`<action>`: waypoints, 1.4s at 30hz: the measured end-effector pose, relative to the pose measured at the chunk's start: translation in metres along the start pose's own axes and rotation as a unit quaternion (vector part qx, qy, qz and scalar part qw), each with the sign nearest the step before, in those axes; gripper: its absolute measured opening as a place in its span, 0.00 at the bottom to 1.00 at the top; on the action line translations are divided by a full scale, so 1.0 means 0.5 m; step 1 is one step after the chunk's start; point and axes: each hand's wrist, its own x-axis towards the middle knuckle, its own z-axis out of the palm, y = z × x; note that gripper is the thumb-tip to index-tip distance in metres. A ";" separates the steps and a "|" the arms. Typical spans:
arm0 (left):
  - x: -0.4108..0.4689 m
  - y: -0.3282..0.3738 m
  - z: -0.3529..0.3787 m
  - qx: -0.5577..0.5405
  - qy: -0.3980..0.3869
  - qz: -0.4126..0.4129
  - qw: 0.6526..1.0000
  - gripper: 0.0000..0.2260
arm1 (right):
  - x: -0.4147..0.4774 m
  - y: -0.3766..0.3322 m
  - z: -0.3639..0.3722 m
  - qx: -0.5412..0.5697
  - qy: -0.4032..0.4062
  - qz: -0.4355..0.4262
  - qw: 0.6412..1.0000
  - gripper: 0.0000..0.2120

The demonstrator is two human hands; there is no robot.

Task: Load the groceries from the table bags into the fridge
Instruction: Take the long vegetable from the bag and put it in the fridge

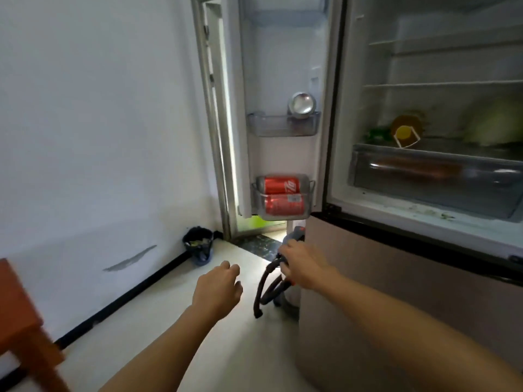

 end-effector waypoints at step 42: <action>-1.157 -1.748 -0.471 0.137 0.039 -0.508 0.849 0.09 | 0.324 -2.295 0.247 0.113 -0.047 -0.561 0.819 0.18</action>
